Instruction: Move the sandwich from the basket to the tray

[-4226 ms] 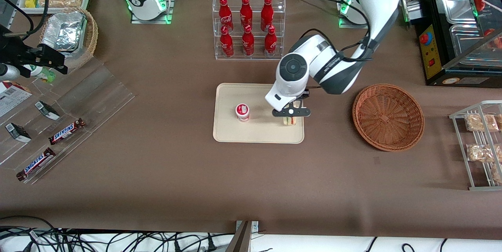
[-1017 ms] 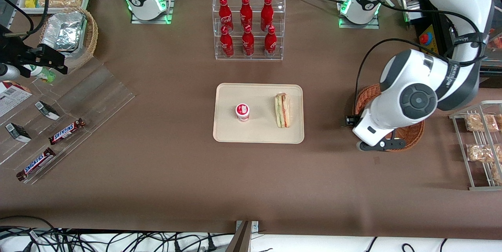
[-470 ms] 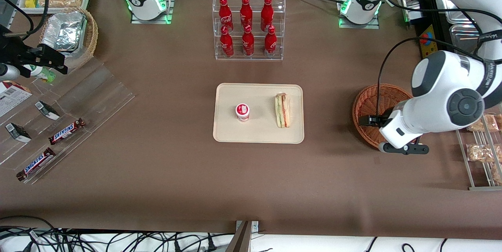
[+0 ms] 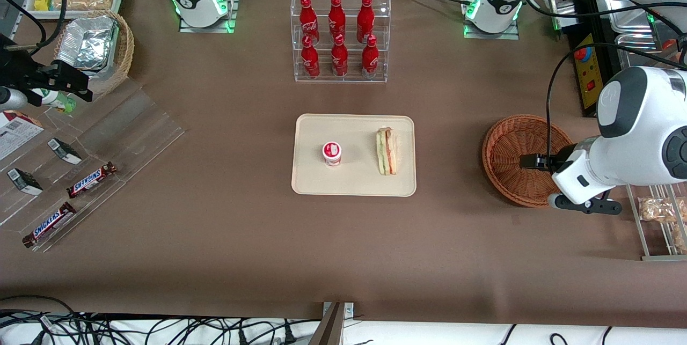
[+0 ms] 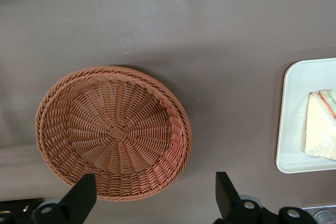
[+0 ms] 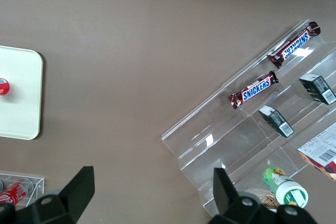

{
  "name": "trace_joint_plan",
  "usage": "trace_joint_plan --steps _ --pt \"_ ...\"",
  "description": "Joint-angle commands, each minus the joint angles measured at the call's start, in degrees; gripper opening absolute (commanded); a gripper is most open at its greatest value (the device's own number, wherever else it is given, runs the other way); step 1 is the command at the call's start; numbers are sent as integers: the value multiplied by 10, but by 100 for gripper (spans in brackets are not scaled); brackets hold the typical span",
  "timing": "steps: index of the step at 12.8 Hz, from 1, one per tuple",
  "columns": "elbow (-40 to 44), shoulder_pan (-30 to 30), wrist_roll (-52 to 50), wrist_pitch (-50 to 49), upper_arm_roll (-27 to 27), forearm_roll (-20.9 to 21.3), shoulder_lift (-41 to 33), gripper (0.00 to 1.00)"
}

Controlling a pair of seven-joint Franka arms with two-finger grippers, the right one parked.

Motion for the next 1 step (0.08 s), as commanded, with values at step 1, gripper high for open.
trace_joint_plan --steps 1 --pt "6 -37 16 -13 50 -24 -6 100"
